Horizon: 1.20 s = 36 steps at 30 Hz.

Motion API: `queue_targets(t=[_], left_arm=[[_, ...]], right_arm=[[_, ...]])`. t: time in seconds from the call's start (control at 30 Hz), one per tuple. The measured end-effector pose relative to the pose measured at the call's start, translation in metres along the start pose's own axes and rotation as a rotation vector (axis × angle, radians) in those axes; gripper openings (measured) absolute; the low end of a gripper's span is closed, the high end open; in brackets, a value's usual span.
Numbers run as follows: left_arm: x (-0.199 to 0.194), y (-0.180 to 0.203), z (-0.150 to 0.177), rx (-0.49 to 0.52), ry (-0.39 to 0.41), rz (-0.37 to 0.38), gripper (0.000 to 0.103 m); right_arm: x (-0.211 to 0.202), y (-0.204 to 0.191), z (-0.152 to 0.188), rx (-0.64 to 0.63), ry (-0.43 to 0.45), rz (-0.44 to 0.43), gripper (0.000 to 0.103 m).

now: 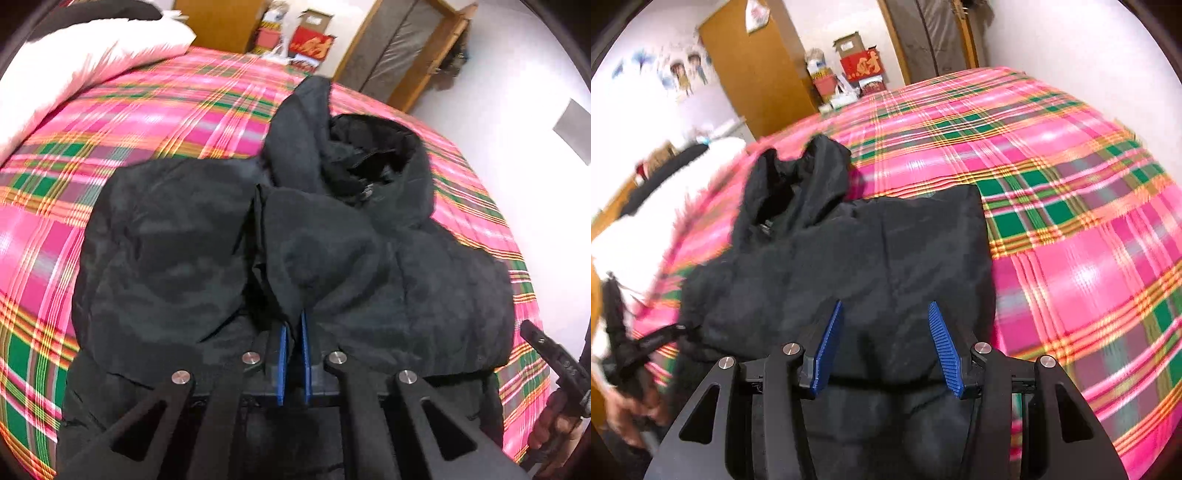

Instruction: Fold large clothes

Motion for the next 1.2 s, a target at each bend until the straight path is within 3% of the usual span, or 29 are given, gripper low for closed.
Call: queue_targets(t=[0.1,0.27,0.4,0.53,0.63,0.77,0.87,1.0,1.1,1.2], left_arm=[[0.005,-0.005,0.001,0.01,-0.004,-0.036,0.008],[0.017,0.002,0.007,0.074,0.001,-0.088,0.009],[0.019,0.003,0.011,0.093,0.011,-0.111,0.014],[0.007,0.002,0.012,0.093,0.013,-0.147,0.021],[-0.018,-0.004,0.015,0.081,0.038,-0.17,0.021],[-0.056,-0.008,0.004,0.056,0.132,-0.162,0.022],[-0.063,0.011,-0.015,0.103,0.197,-0.122,0.031],[-0.021,0.039,-0.039,0.223,0.176,-0.128,0.031],[0.024,0.031,-0.045,0.236,0.108,-0.189,0.031],[0.049,0.02,-0.039,0.236,0.102,-0.202,0.031]], right_arm=[[0.033,0.005,0.007,0.008,-0.073,0.005,0.041],[0.057,0.008,0.018,-0.016,-0.094,0.019,0.041],[0.063,0.001,0.021,-0.073,-0.109,0.057,0.041],[0.05,0.002,0.012,-0.052,-0.134,0.043,0.041],[0.023,-0.002,0.004,-0.047,-0.081,0.002,0.041],[-0.006,-0.003,-0.01,-0.07,-0.005,-0.034,0.041],[-0.006,0.0,-0.023,-0.085,0.015,-0.013,0.041],[0.023,0.017,-0.046,-0.075,-0.007,0.058,0.041],[0.052,0.031,-0.052,-0.04,-0.053,0.084,0.041],[0.08,0.045,-0.046,-0.01,-0.105,0.06,0.041]])
Point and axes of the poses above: each gripper's, at about its wrist camera, not at the fingertips, and x roughly the way its jaws point, y to its right, z to its underside, the point moved 2 cm from there along x, roughly the way its jaws point, and after that the axes turned 7 degrees about -z, right-handed, at the moved point
